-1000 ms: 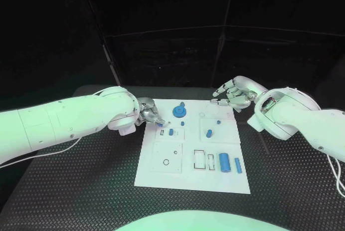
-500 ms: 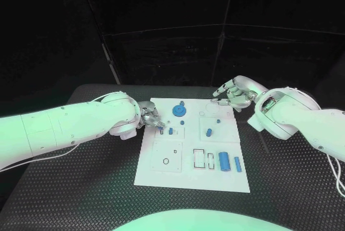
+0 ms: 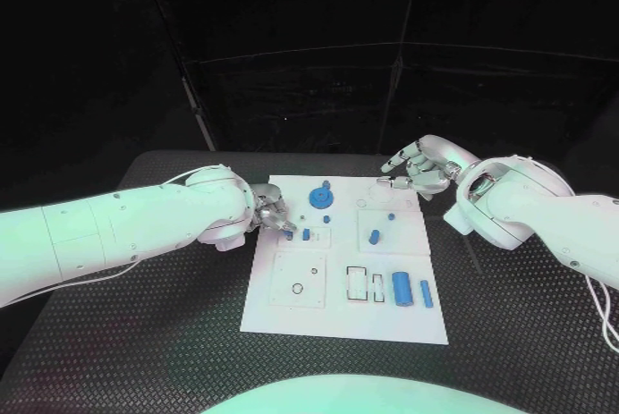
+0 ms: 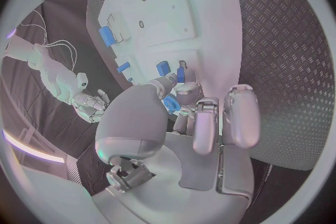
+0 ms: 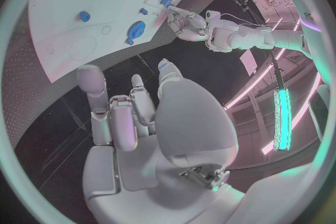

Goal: Assemble the parts on the task board

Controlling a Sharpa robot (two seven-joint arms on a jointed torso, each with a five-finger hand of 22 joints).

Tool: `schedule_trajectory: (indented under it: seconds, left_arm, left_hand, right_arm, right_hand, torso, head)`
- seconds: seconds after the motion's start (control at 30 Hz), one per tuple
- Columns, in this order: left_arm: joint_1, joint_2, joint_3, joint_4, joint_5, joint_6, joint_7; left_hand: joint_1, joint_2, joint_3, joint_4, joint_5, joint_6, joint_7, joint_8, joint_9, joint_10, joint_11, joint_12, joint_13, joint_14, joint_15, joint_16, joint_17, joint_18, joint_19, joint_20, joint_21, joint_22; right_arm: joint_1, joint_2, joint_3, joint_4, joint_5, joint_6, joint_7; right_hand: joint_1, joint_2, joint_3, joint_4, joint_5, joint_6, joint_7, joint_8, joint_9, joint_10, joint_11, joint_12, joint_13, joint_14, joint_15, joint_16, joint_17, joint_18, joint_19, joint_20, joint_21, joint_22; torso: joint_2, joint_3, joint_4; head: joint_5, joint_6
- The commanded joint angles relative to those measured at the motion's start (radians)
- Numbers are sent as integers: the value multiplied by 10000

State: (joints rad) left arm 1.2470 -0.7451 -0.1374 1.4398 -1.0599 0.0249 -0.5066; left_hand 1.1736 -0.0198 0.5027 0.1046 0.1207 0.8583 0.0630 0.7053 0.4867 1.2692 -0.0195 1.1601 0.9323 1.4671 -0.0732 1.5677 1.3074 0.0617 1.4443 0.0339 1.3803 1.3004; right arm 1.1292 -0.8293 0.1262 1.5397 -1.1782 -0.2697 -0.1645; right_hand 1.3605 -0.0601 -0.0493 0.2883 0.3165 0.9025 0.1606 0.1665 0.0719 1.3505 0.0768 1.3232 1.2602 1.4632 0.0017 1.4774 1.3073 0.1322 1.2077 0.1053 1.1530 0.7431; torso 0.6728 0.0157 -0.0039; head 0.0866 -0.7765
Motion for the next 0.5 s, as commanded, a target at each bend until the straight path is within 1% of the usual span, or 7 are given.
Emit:
schedule_trajectory:
  seconds: [0.03, 0.5]
  left_arm:
    - [5, 36, 3, -6, -194, 494, -38]
    - [1, 101, -1, -69, -328, 830, -77]
  left_hand:
    - [86, -13, 1170, -1126, 33, -11, -65, 59, 11, 43, 18, 18, -3, 1037, -34, 31, 2634, 0, 83, 3, 15, -10]
    - [79, -28, 1186, -1133, 31, -15, -66, 64, 13, 35, 17, 6, -21, 1037, -34, 31, 2634, 2, 78, 3, 7, -20]
  right_arm:
    - [16, 8, 4, 14, 13, 17, 92]
    - [16, 5, 3, 15, 13, 13, 93]
  right_hand:
    - [5, 110, -71, -5, 40, -79, -13, 52, -12, -19, -42, -46, -2, 649, -68, -63, 719, 121, -16, -47, -59, 1]
    - [5, 110, -74, -6, 40, -78, -13, 53, -12, -22, -42, -50, -6, 648, -68, -65, 715, 123, -21, -47, -65, -11]
  torso:
    - [-2, 1, -2]
    - [-3, 0, 3]
  head:
    - [10, -6]
    - [12, -28]
